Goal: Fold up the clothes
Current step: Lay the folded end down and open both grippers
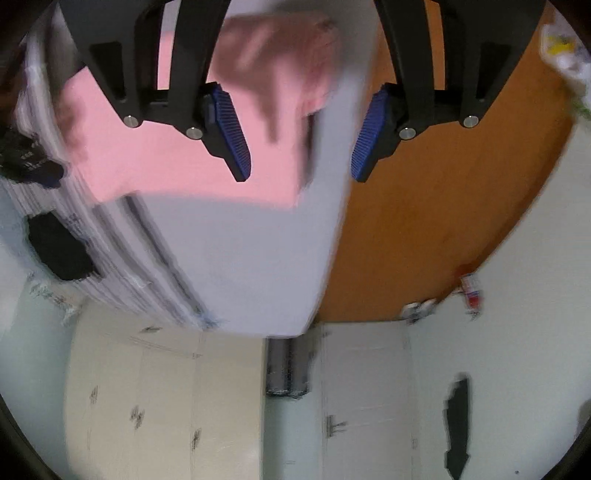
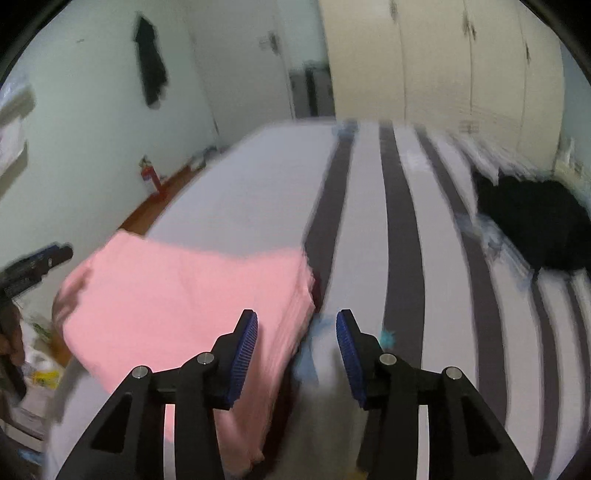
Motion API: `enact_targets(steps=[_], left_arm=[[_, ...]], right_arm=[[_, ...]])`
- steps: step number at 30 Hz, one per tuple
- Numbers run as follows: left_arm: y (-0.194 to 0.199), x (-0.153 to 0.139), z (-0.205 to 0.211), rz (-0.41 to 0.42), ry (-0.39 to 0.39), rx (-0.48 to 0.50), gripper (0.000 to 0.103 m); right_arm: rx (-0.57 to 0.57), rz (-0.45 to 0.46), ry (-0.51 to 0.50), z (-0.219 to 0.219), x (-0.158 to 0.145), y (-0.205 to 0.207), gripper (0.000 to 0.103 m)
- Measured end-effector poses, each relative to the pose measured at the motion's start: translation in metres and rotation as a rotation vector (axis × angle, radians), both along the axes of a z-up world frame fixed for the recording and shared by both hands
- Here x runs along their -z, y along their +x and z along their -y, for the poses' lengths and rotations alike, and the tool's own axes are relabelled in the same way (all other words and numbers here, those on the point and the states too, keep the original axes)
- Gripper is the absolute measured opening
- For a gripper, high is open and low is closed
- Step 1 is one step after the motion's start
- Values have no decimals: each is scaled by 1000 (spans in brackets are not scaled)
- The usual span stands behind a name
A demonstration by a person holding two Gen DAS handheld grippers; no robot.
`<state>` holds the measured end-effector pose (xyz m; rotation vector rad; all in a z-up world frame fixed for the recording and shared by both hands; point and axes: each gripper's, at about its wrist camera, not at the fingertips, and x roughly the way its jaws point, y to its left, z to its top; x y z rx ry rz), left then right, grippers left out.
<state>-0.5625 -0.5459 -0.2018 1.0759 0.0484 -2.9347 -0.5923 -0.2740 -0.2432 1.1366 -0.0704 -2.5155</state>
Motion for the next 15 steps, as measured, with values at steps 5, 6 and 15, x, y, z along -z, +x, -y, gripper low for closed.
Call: enact_targets(steps=[5,6,15], left_arm=[[-46,17,-25,83,3,57,12],[-54,26,-24,116,11,44,7],[-59,70,0,189,35,-36,2]], right_arm=[[-12,-14,45,46,-4,-24,29],[-5,9,42,53,1,-31,26],[59,59,8,35,37,-50,9]])
